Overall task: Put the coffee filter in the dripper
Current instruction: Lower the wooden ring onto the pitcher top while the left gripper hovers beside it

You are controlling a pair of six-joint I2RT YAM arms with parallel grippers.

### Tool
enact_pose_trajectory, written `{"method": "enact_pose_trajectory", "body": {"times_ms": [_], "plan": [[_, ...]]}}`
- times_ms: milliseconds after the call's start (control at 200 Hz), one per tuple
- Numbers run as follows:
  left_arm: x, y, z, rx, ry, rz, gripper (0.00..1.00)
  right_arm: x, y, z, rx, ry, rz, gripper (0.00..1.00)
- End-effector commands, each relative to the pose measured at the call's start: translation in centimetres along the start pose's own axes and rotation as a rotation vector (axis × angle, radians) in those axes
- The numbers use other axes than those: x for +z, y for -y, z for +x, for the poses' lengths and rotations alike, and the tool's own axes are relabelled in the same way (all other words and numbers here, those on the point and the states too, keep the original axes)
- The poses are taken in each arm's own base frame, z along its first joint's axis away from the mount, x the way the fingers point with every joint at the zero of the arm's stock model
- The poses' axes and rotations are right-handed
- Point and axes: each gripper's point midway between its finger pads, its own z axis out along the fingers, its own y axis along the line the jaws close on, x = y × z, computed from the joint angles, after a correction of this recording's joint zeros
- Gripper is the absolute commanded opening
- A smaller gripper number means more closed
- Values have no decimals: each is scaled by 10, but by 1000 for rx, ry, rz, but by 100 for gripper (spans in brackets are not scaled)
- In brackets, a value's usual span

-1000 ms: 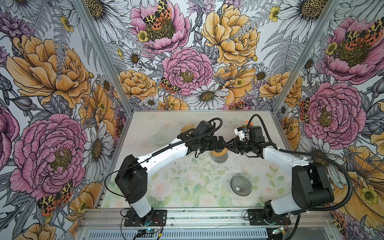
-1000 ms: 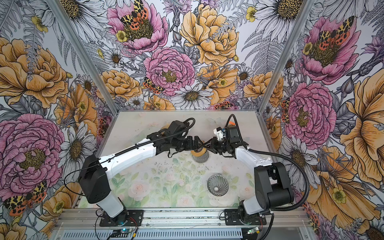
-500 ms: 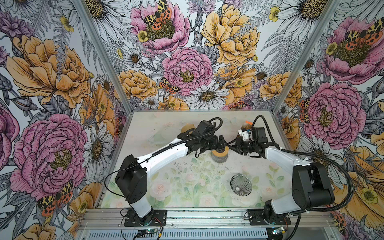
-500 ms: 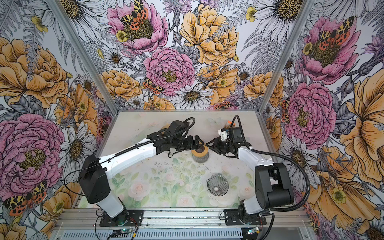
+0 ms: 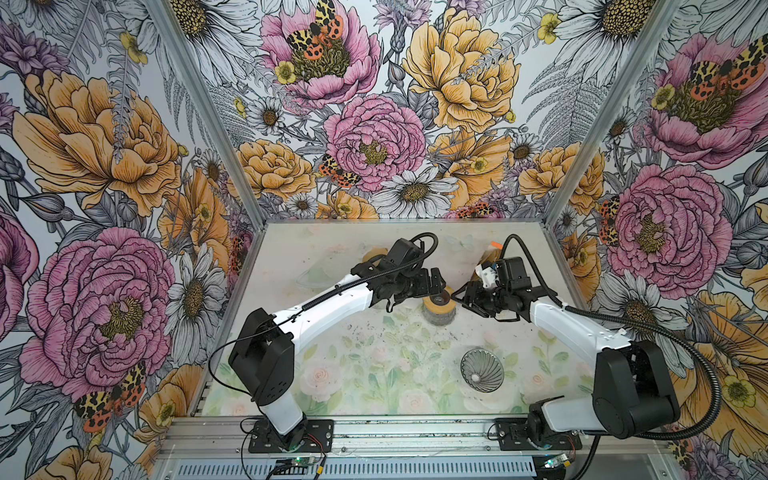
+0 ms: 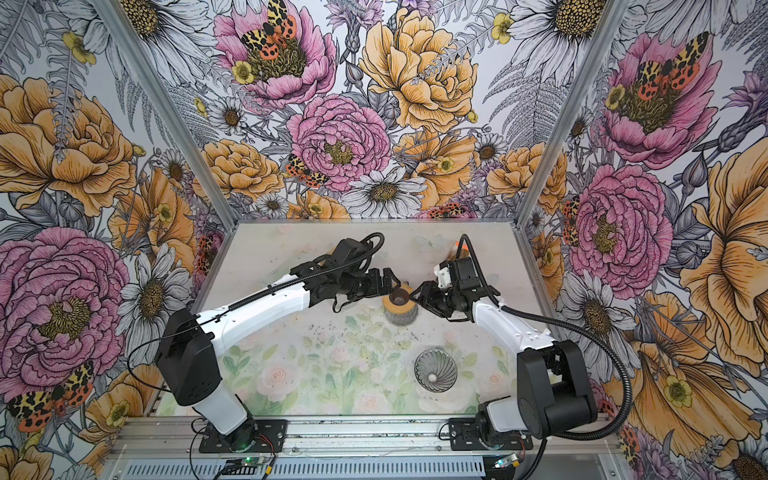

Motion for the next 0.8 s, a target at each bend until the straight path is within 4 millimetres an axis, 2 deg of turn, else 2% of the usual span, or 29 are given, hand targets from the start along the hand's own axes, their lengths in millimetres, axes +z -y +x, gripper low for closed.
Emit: {"method": "enact_pose_trajectory", "body": {"times_ms": [0,130,300,425,440,490,796], "plan": [[8,-12,1,-7,1,-53,99,-2,0,-11,0,43,50,59],[18,-17,-1,-19,-15,-67,99,1,0,-9,-2,37,56,61],[34,-11,0,-11,-51,-50,99,4,-6,-9,-8,27,24,61],[33,-10,-9,-15,-31,-49,99,8,-14,-11,1,17,-25,60],[44,-18,-4,-21,-52,-70,99,8,-15,-12,2,18,-30,60],[49,-21,-4,-27,-64,-71,99,9,-17,-12,3,17,-37,60],[54,-5,-2,-14,-92,-24,99,18,-17,-12,20,1,-58,57]]}}
